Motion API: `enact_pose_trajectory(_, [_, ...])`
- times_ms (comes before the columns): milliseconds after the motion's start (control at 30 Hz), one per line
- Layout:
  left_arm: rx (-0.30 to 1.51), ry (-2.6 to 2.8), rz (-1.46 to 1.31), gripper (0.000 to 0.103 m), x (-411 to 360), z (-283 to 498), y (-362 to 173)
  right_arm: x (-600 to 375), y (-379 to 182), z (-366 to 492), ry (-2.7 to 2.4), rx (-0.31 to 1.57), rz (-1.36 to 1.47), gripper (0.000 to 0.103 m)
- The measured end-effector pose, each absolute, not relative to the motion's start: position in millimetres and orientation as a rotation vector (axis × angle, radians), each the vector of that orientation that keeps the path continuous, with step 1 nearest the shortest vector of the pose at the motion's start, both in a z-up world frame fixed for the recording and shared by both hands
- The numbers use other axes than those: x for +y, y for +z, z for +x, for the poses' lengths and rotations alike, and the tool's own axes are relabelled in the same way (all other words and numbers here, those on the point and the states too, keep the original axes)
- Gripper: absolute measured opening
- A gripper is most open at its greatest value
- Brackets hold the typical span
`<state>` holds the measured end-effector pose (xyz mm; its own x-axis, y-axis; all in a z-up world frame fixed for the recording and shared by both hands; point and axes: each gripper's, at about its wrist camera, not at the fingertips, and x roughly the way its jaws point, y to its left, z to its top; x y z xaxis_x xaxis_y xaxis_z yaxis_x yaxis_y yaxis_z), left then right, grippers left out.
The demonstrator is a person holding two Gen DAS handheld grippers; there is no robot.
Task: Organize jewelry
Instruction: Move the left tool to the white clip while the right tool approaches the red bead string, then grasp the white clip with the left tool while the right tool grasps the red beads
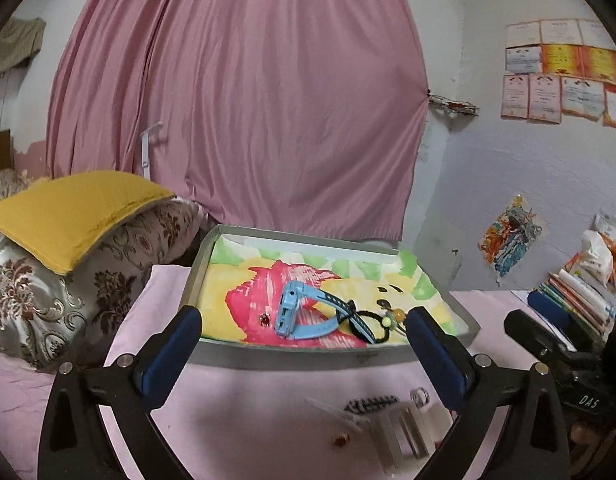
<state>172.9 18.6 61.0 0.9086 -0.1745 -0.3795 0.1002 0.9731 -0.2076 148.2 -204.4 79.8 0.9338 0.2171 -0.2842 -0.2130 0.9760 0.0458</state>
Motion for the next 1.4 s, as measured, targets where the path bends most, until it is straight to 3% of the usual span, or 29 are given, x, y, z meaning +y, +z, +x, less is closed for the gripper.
enact_pose_trajectory(433, [0.417,-0.162,-0.099,0.102,6,127,52,-216,78,107,0.195,0.300,-0.052,0.100])
enact_pose_trajectory(800, [0.622,-0.270,-0.172,0.102,4,141,27,-218,45,136,0.239,0.558,-0.048,0.100])
enact_pose_trajectory(867, [0.650,-0.290,-0.183,0.102,3,144,23,-217,38,142,0.256,0.600,-0.051,0.095])
enact_pose_trajectory(967, [0.697,-0.315,-0.189,0.089,-1,149,17,-213,30,149,0.277,0.654,-0.054,0.076])
enact_pose_trajectory(1033, [0.733,-0.332,-0.191,0.082,-5,153,13,-211,25,153,0.289,0.687,-0.052,0.073])
enact_pose_trajectory(1300, [0.844,-0.415,-0.247,0.049,-17,168,2,-203,11,163,0.362,0.781,-0.036,0.044])
enact_pose_trajectory(1400, [0.878,-0.444,-0.274,0.042,-21,175,1,-198,8,170,0.381,0.809,-0.032,0.042])
